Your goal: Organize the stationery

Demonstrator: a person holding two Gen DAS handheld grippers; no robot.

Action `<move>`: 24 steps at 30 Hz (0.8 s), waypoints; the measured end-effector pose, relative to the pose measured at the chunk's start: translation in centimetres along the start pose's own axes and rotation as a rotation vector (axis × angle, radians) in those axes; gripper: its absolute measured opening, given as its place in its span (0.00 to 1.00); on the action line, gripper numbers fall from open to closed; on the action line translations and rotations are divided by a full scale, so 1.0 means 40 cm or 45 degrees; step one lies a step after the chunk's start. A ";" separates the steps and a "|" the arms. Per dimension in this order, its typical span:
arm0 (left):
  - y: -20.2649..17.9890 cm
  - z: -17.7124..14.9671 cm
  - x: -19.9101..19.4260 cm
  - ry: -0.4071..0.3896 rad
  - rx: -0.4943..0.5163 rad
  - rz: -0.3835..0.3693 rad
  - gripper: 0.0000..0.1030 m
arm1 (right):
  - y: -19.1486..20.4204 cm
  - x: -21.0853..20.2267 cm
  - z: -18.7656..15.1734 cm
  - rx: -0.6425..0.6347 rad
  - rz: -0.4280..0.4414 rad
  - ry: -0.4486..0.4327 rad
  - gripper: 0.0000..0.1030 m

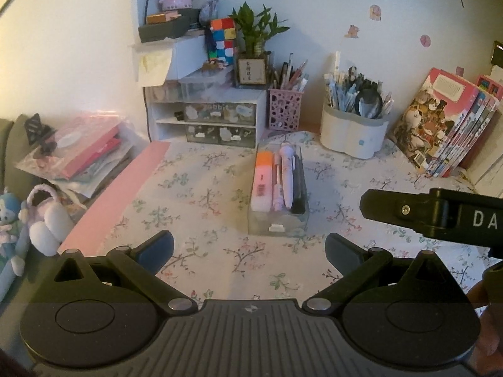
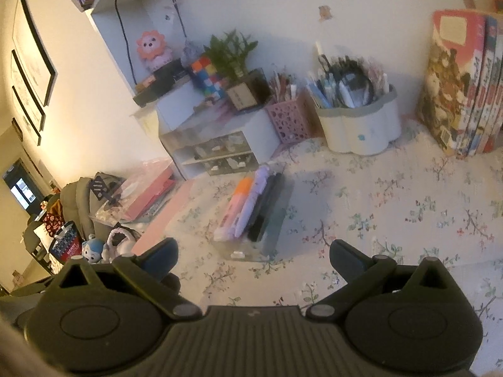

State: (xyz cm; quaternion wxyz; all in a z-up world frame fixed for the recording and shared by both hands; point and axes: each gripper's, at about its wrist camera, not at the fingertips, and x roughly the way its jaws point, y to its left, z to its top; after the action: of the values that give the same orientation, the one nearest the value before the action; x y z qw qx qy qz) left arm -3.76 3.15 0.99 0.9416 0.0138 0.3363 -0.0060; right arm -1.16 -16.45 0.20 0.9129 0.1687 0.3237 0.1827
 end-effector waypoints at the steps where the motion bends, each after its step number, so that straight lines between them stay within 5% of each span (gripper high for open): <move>1: -0.001 -0.001 0.002 0.000 0.005 0.005 0.95 | -0.002 0.003 -0.001 0.004 -0.004 0.004 0.77; 24: 0.019 -0.007 0.032 0.019 -0.019 0.071 0.95 | 0.013 0.031 -0.020 -0.058 -0.058 0.020 0.77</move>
State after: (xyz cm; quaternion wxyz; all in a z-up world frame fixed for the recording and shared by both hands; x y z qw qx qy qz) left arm -2.93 3.90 -0.01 0.9390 0.0161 0.3427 0.0229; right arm -0.89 -15.31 -0.83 0.9179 0.1390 0.3302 0.1705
